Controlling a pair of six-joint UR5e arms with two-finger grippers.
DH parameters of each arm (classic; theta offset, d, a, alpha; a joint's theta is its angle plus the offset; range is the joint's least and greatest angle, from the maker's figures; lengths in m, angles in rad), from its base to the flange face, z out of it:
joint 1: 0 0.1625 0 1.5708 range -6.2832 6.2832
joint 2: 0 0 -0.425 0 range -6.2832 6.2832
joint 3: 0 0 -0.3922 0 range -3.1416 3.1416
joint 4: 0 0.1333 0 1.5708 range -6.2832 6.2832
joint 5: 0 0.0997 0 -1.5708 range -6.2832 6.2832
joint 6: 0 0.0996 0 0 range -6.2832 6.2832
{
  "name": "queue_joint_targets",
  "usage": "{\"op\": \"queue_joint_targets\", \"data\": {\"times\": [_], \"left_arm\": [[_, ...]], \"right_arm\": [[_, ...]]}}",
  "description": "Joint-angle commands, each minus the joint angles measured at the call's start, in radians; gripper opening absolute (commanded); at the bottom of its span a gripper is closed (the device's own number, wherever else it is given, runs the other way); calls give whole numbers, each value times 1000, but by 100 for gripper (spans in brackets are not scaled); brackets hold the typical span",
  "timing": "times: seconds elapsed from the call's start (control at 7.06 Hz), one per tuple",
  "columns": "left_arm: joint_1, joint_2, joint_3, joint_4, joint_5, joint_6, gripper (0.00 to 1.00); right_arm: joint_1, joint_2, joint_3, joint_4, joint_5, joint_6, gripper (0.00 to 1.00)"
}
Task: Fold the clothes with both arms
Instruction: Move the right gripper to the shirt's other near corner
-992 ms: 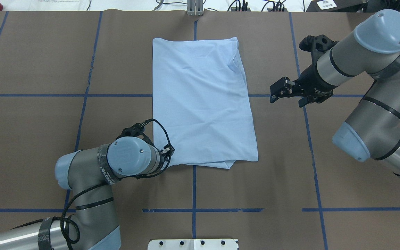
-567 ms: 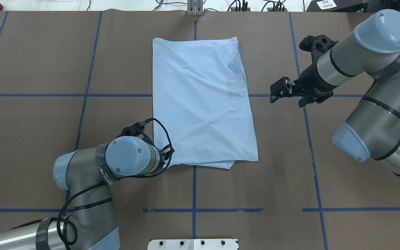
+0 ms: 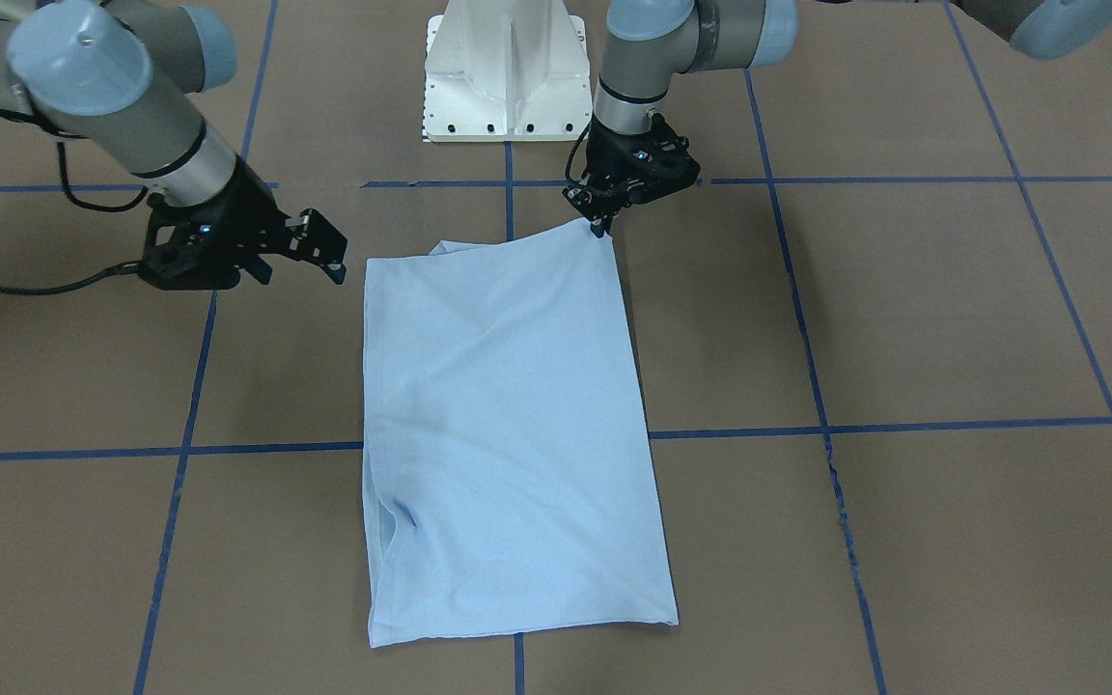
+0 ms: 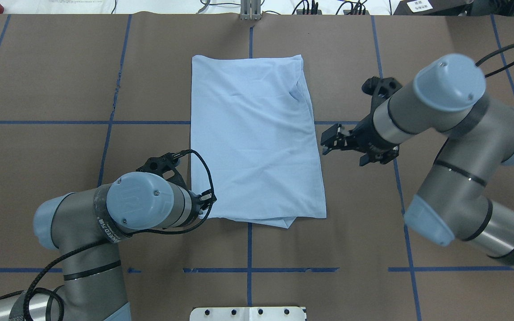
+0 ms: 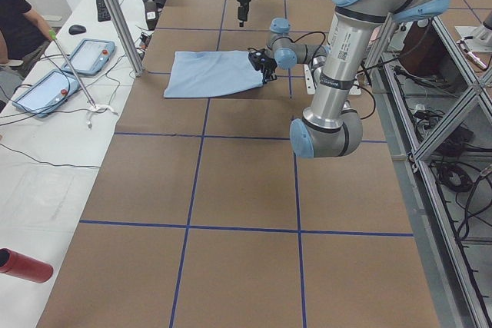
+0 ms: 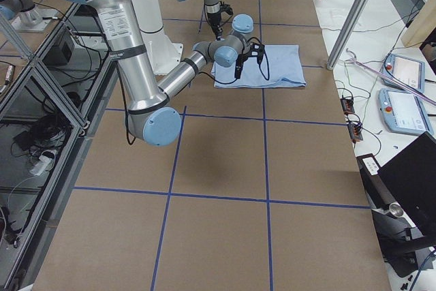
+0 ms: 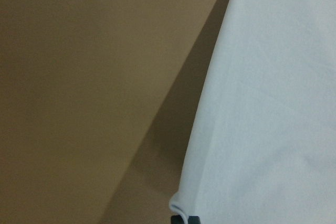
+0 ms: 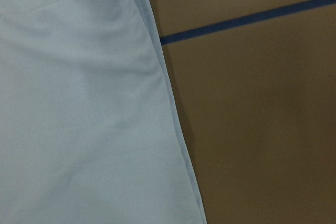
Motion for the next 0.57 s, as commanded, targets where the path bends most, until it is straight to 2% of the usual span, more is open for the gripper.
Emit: {"op": "queue_joint_targets", "data": {"times": [0.0, 0.14, 0.43], "left_arm": [[2, 1, -1, 4, -14, 7, 0], [2, 0, 1, 3, -14, 7, 0], [3, 0, 4, 1, -12, 8, 0]], "right_arm": [[-198, 5, 10, 9, -178, 272, 100], [-272, 11, 4, 1, -246, 310, 100], [-319, 38, -25, -52, -283, 316, 100]]}}
